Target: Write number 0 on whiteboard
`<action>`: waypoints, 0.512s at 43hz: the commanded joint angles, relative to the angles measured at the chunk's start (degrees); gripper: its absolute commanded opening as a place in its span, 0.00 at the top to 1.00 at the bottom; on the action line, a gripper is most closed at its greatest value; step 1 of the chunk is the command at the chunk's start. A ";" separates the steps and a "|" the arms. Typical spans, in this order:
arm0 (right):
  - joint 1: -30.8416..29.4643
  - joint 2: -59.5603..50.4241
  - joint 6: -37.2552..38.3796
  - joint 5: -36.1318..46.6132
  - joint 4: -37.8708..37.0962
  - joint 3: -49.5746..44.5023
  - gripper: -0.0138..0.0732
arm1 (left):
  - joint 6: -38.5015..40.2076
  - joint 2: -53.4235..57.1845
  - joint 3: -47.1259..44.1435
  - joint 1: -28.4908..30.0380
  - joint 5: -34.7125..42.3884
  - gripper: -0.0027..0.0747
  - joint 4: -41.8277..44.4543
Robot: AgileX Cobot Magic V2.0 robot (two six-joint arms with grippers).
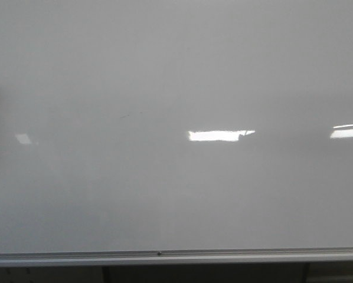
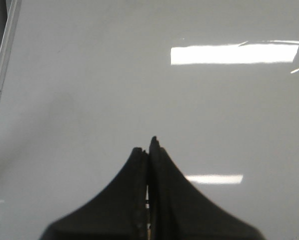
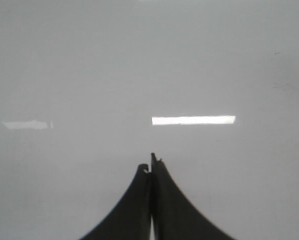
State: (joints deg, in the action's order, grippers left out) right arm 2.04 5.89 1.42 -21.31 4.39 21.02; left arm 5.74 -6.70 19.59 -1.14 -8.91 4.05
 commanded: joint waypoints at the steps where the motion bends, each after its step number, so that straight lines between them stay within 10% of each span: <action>1: 0.13 7.63 -0.08 -1.60 -0.76 7.63 0.92 | 0.56 -7.23 7.63 -0.30 -3.36 0.99 0.41; 16: 0.13 18.42 -0.08 -0.09 -0.76 12.28 0.88 | 0.56 -18.48 11.32 -0.30 -5.55 0.96 -0.08; 22: 0.13 18.42 -0.08 -0.09 -0.76 12.28 0.62 | 0.56 -18.48 11.10 -0.30 -5.84 0.65 -0.08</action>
State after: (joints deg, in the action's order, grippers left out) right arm 2.04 23.50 1.42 -26.18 4.36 31.23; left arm 5.74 -24.47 28.81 -1.14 -18.62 4.33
